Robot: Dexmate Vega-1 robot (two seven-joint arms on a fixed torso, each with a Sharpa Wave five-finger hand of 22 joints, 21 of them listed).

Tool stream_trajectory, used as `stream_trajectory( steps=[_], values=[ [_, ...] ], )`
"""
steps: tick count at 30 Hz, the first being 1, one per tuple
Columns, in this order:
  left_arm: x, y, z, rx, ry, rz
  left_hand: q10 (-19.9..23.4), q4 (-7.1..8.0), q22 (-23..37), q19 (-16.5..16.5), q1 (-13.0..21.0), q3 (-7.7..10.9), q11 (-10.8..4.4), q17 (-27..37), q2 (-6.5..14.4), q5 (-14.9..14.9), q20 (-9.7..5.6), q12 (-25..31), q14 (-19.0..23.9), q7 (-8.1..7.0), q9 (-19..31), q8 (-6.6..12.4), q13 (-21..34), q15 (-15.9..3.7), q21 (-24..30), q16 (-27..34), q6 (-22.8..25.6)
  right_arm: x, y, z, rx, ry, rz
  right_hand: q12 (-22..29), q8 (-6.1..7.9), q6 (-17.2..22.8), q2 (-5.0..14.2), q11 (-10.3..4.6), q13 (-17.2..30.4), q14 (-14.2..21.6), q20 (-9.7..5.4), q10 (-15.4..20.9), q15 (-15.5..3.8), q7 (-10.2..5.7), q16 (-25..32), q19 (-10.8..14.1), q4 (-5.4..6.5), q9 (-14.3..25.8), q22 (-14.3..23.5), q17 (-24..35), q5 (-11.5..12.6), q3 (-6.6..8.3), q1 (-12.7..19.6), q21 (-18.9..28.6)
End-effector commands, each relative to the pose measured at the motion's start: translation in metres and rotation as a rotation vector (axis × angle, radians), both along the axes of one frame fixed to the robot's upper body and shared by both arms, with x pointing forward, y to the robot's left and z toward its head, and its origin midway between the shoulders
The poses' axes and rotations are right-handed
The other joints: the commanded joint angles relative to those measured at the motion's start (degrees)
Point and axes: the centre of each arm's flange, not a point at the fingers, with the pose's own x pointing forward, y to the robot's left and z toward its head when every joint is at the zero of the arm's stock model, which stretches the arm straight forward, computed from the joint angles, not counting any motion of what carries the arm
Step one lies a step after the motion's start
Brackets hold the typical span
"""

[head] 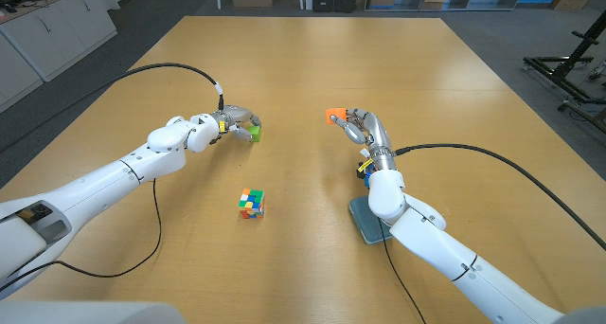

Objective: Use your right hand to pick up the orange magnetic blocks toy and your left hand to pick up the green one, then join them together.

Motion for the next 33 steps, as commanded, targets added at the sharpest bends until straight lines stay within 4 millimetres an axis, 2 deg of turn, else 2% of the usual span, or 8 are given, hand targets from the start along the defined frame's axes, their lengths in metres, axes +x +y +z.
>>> stream_trajectory(
  steps=[1, 4, 18, 33],
  values=[
    [-0.007, -0.002, 0.005, -0.034, -0.014, -0.013, 1.9, -0.01, -0.1, 1.2, 0.3, 0.90, 0.25, 0.2, 1.3, 0.2, -0.19, 0.6, 1.4, 0.17, -0.1, 0.93, 0.1, -10.01, 0.5, 0.5, 2.0, -0.001, -0.001, -0.002, 0.002, 0.001, 0.004, 0.2, 0.34, 7.1, 5.09, -2.96, 0.3, 0.5, 0.34, 3.6, -3.38, -6.48, -0.2, 0.0, 0.35, 0.3, 0.2, 0.1, 0.4, -0.03, 5.4, 0.3],
    [-0.009, -0.004, 0.006, -0.036, -0.016, -0.013, 3.9, -0.21, -0.1, 1.8, 1.1, 1.43, 0.14, 0.1, 1.9, 0.0, -0.46, 0.9, 2.3, -0.09, -0.2, 1.43, 0.1, -10.02, 0.5, 0.4, 3.7, -0.001, -0.001, -0.003, 0.002, 0.000, 0.006, 0.2, 0.35, 7.2, 5.14, -2.96, 0.3, 0.5, 0.37, 3.6, -3.41, -6.48, -0.1, 0.0, 0.36, 0.3, 0.2, 0.1, 0.4, -0.02, 5.4, 0.3],
    [-0.024, -0.005, 0.014, -0.054, -0.049, -0.017, 7.1, -0.45, -0.2, 3.2, 2.7, 2.54, 0.00, 0.1, 3.0, -0.2, -1.07, 0.9, 4.1, -0.08, -0.4, 2.34, 0.0, -10.14, 0.4, 0.2, 7.0, -0.003, 0.000, -0.003, 0.006, -0.007, 0.009, 0.1, 0.34, 7.2, 5.16, -2.93, 0.4, 0.5, 0.34, 3.6, -3.43, -6.51, -0.2, 0.1, 0.34, 0.3, 0.2, 0.1, 0.4, -0.03, 5.5, 0.4],
    [-0.061, 0.001, 0.031, -0.228, -0.122, -0.118, 9.8, -0.48, -0.2, 4.9, 3.6, 3.17, -0.04, 0.1, 3.4, -0.5, -1.58, 0.9, 6.1, -0.36, -0.5, 2.93, 0.0, -10.19, 0.5, 0.2, 9.5, -0.008, 0.000, -0.002, 0.013, -0.035, 0.015, 0.1, 0.36, 7.2, 5.26, -2.94, 0.4, 0.7, 0.28, 3.7, -3.63, -6.61, -0.2, 0.0, 0.29, 0.3, 0.2, 0.1, 0.4, 0.03, 5.6, 0.4]
  ],
)
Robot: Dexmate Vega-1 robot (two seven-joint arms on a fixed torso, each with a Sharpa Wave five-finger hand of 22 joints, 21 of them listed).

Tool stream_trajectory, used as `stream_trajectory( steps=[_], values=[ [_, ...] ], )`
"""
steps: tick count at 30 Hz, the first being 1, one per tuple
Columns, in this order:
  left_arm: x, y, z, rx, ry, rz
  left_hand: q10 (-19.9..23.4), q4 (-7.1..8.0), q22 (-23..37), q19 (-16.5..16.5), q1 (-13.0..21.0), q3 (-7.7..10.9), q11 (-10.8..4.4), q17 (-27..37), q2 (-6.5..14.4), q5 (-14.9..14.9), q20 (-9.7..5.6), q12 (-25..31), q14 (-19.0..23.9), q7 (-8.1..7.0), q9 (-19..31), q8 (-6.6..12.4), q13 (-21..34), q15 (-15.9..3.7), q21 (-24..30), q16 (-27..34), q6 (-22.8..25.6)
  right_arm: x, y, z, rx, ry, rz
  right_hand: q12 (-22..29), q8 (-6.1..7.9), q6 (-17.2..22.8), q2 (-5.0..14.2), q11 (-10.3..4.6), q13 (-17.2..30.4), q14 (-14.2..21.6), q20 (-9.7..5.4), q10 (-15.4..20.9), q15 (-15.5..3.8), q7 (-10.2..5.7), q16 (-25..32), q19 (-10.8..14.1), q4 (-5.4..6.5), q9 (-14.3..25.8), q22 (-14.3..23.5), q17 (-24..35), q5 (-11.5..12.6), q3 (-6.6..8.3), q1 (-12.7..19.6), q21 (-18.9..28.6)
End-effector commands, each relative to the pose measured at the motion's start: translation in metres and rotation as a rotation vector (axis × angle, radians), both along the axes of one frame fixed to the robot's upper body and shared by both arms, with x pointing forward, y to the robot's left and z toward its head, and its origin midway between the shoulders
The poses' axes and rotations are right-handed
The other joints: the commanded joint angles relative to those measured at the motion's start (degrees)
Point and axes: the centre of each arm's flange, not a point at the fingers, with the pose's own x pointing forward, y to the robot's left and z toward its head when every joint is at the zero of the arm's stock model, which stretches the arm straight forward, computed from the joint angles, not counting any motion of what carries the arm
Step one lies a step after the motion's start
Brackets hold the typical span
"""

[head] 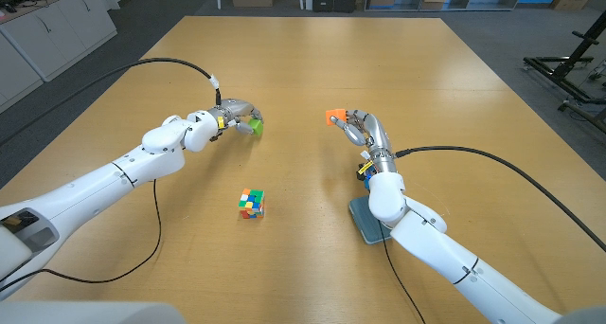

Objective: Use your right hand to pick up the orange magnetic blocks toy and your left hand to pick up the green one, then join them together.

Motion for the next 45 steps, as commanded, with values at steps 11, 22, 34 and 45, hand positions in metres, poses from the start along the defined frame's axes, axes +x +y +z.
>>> stream_trajectory(
  steps=[11, 22, 34, 45],
  values=[
    [-0.044, 0.023, 0.006, -0.339, -0.077, -0.147, 2.4, 0.42, 0.1, 1.7, 0.3, 1.01, -0.43, 0.2, 0.7, 0.2, -0.18, 0.3, 1.7, 0.21, 0.1, 0.78, 0.2, -10.01, 0.6, 0.3, 1.8, -0.008, 0.003, 0.004, -0.013, -0.059, 0.065, 0.2, 0.50, 7.3, 5.36, -3.13, 0.2, 0.5, 0.12, 3.7, -3.62, -6.65, -0.2, 0.0, 0.23, 0.3, 0.2, 0.2, 0.3, 0.09, 5.8, 0.5],
    [-0.064, 0.028, -0.001, -0.501, -0.168, -0.224, 3.4, 0.63, 0.1, 2.4, -0.2, 0.95, -0.40, 0.2, 0.5, 0.2, -0.05, 0.2, 2.5, 0.52, 0.1, 0.90, 0.2, -9.98, 0.6, 0.2, 2.6, -0.010, 0.005, 0.007, -0.021, -0.095, 0.132, 0.1, 0.51, 7.3, 5.40, -3.13, 0.1, 0.4, -0.09, 3.7, -3.77, -6.68, -0.4, -0.1, 0.20, 0.3, 0.2, 0.2, 0.3, 0.11, 5.9, 0.4],
    [-0.061, 0.024, -0.022, -0.734, -0.182, -0.394, 4.1, 0.47, 0.1, 2.8, 0.1, 1.25, -0.42, 0.1, 0.6, 0.2, 0.19, 0.1, 3.2, 0.40, 0.1, 1.03, 0.2, -10.11, 0.6, 0.2, 3.4, -0.013, 0.008, 0.012, 0.012, -0.142, 0.200, 0.0, 0.51, 7.3, 5.36, -3.13, 0.1, 0.2, -0.19, 3.6, -3.81, -6.69, -0.5, -0.3, 0.17, 0.3, 0.2, 0.2, 0.3, 0.09, 6.0, 0.4],
    [-0.059, 0.019, -0.040, -0.944, -0.156, -0.571, 4.7, 0.41, 0.1, 3.0, 0.4, 1.53, -0.43, 0.2, 0.8, 0.3, 0.26, 0.0, 3.8, 0.28, 0.1, 1.07, 0.2, -10.19, 0.5, 0.1, 3.9, -0.011, 0.008, 0.020, 0.043, -0.164, 0.267, -0.1, 0.35, 6.9, 5.28, -3.12, 0.2, 0.2, -0.15, 3.5, -3.83, -6.72, -0.5, -0.5, 0.17, 0.3, 0.2, 0.2, 0.3, 0.01, 5.9, 0.4]
  ],
)
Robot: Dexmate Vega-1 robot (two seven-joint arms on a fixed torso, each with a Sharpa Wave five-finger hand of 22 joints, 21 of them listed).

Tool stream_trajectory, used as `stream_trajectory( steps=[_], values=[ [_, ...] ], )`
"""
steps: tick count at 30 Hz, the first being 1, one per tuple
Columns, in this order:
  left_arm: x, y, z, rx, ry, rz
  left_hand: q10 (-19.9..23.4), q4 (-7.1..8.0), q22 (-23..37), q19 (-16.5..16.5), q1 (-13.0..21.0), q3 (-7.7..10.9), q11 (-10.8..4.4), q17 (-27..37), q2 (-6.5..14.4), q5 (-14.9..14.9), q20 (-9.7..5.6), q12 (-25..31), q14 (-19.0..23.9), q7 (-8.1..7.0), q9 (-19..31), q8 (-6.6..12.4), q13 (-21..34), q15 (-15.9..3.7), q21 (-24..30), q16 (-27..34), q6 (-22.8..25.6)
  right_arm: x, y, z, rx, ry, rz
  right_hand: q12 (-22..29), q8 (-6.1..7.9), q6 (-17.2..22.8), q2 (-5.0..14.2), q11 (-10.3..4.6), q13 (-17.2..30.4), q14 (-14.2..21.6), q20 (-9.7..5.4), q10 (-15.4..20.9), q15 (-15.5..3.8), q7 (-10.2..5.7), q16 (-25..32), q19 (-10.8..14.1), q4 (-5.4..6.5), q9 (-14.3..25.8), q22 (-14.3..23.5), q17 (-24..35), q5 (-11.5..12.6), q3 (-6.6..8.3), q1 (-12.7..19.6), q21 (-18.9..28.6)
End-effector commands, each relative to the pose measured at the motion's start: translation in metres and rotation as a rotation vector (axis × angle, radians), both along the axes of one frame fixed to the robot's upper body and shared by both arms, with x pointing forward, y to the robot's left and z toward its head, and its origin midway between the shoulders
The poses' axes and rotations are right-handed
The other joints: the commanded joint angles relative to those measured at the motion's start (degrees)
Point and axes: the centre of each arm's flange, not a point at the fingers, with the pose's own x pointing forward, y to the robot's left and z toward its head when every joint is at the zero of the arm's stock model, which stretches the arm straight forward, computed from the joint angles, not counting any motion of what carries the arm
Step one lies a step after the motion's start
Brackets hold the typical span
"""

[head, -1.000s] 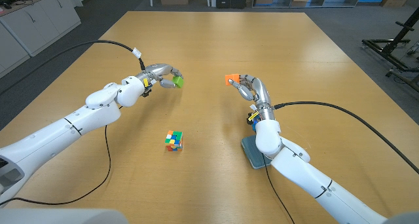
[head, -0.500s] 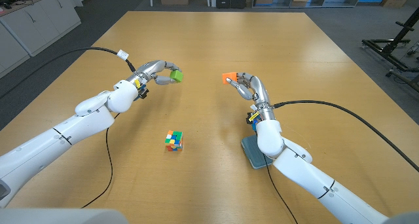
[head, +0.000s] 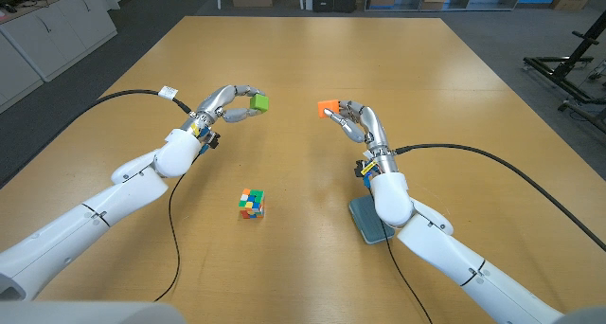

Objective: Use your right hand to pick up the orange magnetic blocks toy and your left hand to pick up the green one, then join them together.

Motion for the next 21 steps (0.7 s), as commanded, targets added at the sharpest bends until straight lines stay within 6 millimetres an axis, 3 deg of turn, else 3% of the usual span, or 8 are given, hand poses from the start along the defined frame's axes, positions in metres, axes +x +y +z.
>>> stream_trajectory(
  steps=[1, 21],
  values=[
    [-0.001, -0.002, -0.017, -0.214, -0.018, -0.184, 2.6, 0.65, 0.1, 0.8, 0.5, 1.34, -1.56, 0.2, 0.9, 0.4, 0.01, 0.2, 0.6, -0.83, 0.1, 0.45, 0.3, -10.09, 0.0, 0.1, 1.7, 0.001, 0.001, 0.007, 0.031, -0.027, 0.068, 0.3, 0.34, 6.9, 5.26, -3.03, 0.2, 0.2, 0.05, 3.4, -3.83, -6.73, 0.0, -0.3, 0.16, 0.3, 0.2, 0.2, 0.4, 0.00, 5.9, 0.2],
    [-0.008, -0.017, -0.032, -0.355, -0.058, -0.377, 3.8, 0.69, 0.1, 1.0, 0.5, 1.60, -1.60, 0.1, 0.9, 0.5, -0.07, 0.1, 1.2, -1.21, 0.0, 0.59, 0.3, -10.09, -0.1, 0.0, 2.8, 0.008, 0.009, 0.012, 0.076, -0.054, 0.142, 0.2, 0.34, 7.0, 5.16, -3.03, 0.1, 0.2, 0.14, 3.4, -3.83, -6.72, -0.1, -0.3, 0.20, 0.3, 0.2, 0.3, 0.4, -0.13, 5.9, 0.2]
  ],
)
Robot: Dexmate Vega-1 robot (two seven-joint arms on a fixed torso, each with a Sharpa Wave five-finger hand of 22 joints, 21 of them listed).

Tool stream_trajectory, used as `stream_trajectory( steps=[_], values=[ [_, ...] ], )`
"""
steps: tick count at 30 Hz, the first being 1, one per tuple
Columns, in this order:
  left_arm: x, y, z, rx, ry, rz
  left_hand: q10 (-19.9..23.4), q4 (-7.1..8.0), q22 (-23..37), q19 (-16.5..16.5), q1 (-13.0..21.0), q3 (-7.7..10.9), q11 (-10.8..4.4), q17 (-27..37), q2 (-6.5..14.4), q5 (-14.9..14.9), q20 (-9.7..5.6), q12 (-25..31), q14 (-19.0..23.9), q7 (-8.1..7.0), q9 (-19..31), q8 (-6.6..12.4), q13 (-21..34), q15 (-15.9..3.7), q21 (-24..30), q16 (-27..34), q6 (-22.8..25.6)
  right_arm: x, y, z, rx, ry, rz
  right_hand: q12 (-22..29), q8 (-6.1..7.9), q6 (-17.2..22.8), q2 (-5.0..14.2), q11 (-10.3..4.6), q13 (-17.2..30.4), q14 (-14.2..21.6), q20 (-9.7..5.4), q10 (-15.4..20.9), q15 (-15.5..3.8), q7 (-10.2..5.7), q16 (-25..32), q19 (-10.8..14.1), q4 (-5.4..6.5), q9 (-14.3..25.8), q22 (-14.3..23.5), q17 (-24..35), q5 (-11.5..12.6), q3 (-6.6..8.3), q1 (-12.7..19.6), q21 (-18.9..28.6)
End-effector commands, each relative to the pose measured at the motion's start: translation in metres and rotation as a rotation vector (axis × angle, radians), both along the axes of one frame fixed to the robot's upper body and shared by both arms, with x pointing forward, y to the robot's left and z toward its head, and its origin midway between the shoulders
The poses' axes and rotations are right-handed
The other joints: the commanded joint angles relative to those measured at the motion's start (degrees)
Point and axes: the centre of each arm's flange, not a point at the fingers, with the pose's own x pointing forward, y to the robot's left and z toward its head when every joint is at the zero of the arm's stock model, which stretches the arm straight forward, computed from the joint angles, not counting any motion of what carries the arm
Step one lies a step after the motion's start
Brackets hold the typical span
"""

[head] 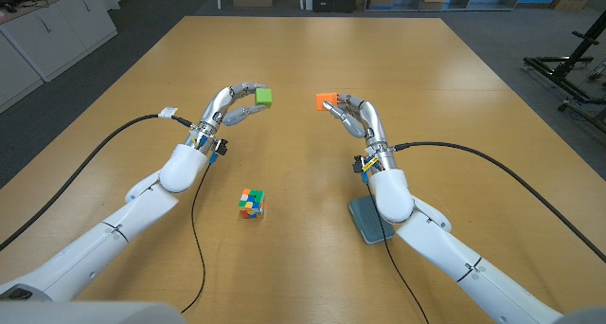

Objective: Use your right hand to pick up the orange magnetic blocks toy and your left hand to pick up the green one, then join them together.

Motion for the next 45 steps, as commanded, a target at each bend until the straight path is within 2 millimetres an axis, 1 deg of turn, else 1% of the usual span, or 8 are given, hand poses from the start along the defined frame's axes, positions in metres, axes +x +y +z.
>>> stream_trajectory(
  steps=[1, 15, 24, 32, 39, 45],
  values=[
    [0.001, -0.008, -0.013, -0.098, -0.008, -0.153, 3.6, 0.91, 0.1, 0.4, 0.5, 1.37, -1.80, 0.1, 0.9, 0.4, -0.01, 0.2, 0.5, -1.41, 0.3, 0.41, 0.3, -10.20, -0.2, 0.0, 2.7, 0.004, 0.006, 0.005, 0.025, -0.016, 0.058, 0.2, 0.22, 7.0, 5.16, -3.01, 0.2, 0.2, 0.14, 3.3, -3.83, -6.75, -0.1, -0.3, 0.28, 0.3, 0.2, 0.3, 0.4, -0.04, 5.9, 0.2],
    [0.006, -0.019, -0.018, -0.168, 0.000, -0.331, 4.1, 0.87, 0.1, 0.2, 0.7, 1.60, -1.77, 0.1, 1.1, 0.5, -0.14, 0.1, 0.7, -2.01, 0.3, 0.42, 0.3, -10.34, -0.3, -0.2, 3.2, 0.015, 0.011, 0.011, 0.041, -0.020, 0.114, 0.1, 0.23, 7.0, 5.16, -3.01, 0.2, 0.3, 0.15, 3.4, -3.84, -6.81, -0.1, -0.2, 0.34, 0.3, 0.2, 0.3, 0.4, -0.12, 5.8, 0.3],
    [0.009, -0.031, -0.019, -0.180, 0.020, -0.421, 4.4, 0.97, 0.1, 0.3, 0.7, 1.72, -1.77, 0.2, 1.2, 0.5, -0.29, -0.1, 0.9, -2.29, 0.3, 0.50, 0.3, -10.29, -0.4, -0.3, 3.8, 0.017, 0.014, 0.013, 0.021, -0.044, 0.128, 0.1, 0.27, 7.1, 5.20, -3.01, 0.2, 0.3, 0.14, 3.5, -3.87, -6.90, -0.1, -0.3, 0.41, 0.3, 0.2, 0.4, 0.4, -0.17, 5.8, 0.3],
    [0.007, -0.040, -0.018, -0.152, 0.067, -0.458, 4.8, 1.20, 0.1, 0.3, 0.2, 1.73, -1.76, 0.2, 1.2, 0.5, -0.34, -0.2, 1.2, -2.10, 0.4, 0.49, 0.3, -10.13, -0.4, -0.3, 4.2, 0.013, 0.018, 0.013, 0.001, -0.110, 0.089, 0.1, 0.30, 7.2, 5.22, -3.02, 0.3, 0.3, 0.11, 3.6, -3.80, -6.94, -0.1, -0.4, 0.48, 0.3, 0.2, 0.4, 0.4, -0.26, 5.7, 0.3],
    [0.007, -0.043, -0.017, -0.146, 0.117, -0.492, 5.6, 1.55, 0.1, 0.4, -0.5, 1.72, -1.72, 0.3, 1.4, 0.5, -0.41, -0.2, 1.6, -1.64, 0.4, 0.56, 0.3, -10.09, -0.5, -0.3, 4.8, 0.007, 0.022, 0.013, -0.034, -0.164, 0.049, 0.0, 0.27, 7.2, 5.28, -3.02, 0.3, 0.4, 0.06, 3.6, -3.80, -7.20, -0.1, -0.4, 0.54, 0.3, 0.2, 0.5, 0.4, -0.30, 5.7, 0.3],
    [0.008, -0.045, -0.015, -0.134, 0.159, -0.516, 6.1, 1.57, 0.1, 0.0, -0.9, 1.74, -1.75, 0.2, 1.4, 0.5, -0.01, -0.2, 1.7, -1.47, 0.4, 0.42, 0.4, -10.11, -0.6, -0.4, 4.9, 0.005, 0.024, 0.012, -0.050, -0.192, 0.042, 0.0, 0.29, 7.2, 5.31, -3.04, 0.3, 0.4, -0.02, 3.6, -3.81, -7.42, -0.1, -0.5, 0.59, 0.3, 0.2, 0.5, 0.4, -0.35, 5.6, 0.3]
  ],
)
